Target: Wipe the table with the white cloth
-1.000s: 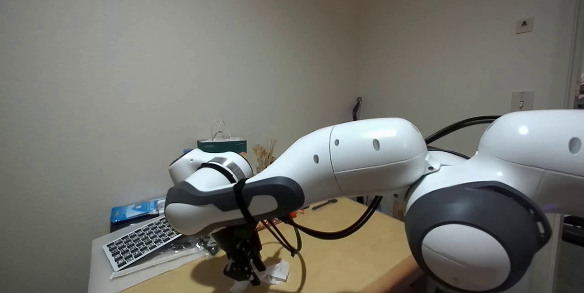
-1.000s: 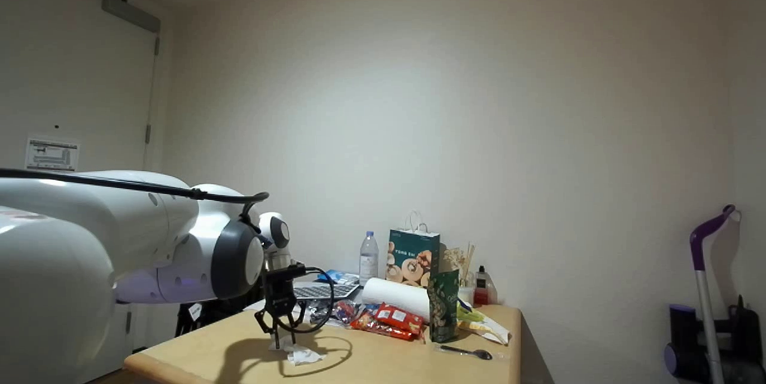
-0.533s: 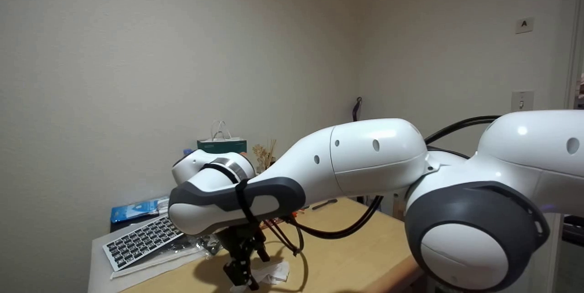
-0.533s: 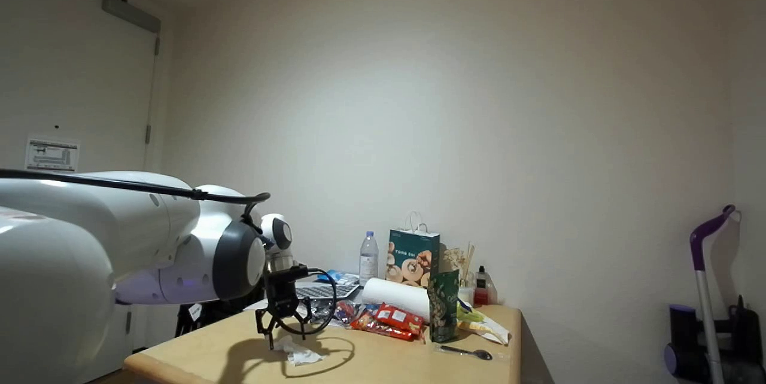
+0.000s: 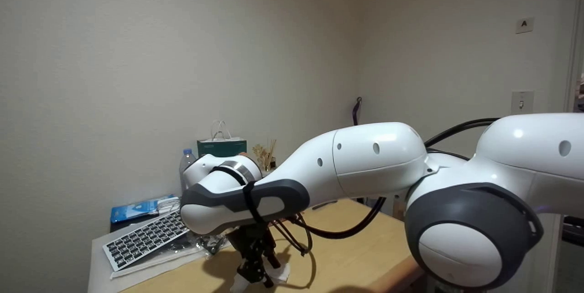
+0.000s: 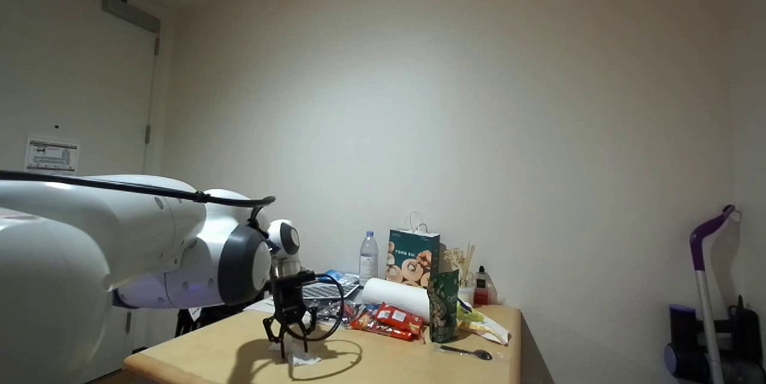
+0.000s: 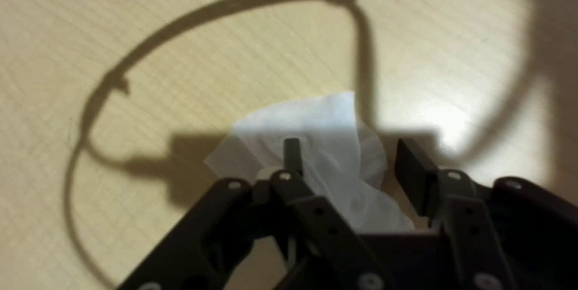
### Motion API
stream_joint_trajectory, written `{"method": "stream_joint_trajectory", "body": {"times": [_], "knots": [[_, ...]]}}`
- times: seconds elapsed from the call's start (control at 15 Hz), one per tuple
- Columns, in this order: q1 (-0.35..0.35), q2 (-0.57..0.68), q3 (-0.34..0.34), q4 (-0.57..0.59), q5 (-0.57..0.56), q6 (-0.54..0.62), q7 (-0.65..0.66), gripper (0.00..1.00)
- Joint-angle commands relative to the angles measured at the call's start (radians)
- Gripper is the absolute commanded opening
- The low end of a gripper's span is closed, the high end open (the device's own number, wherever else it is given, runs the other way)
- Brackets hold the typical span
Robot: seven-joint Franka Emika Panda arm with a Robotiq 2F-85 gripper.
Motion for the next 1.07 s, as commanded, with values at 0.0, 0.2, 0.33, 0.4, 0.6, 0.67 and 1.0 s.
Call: {"method": "stream_joint_trajectory", "body": {"times": [0.0,0.2,0.33,0.4,0.6,0.67,1.0], "knots": [[-0.014,-0.008,0.01,-0.011,0.016,-0.031,-0.034,0.27],[-0.021,-0.011,0.021,-0.011,0.026,-0.045,-0.045,0.07],[-0.027,-0.012,0.027,-0.011,0.031,-0.053,-0.04,0.04],[-0.028,-0.014,0.024,-0.013,0.032,-0.068,-0.019,0.02],[-0.031,-0.018,0.008,-0.031,0.032,-0.19,0.07,0.05],[-0.034,-0.015,0.004,-0.031,0.029,-0.238,0.087,0.06],[-0.05,0.018,-0.001,0.012,0.016,-0.366,0.103,0.06]]}}
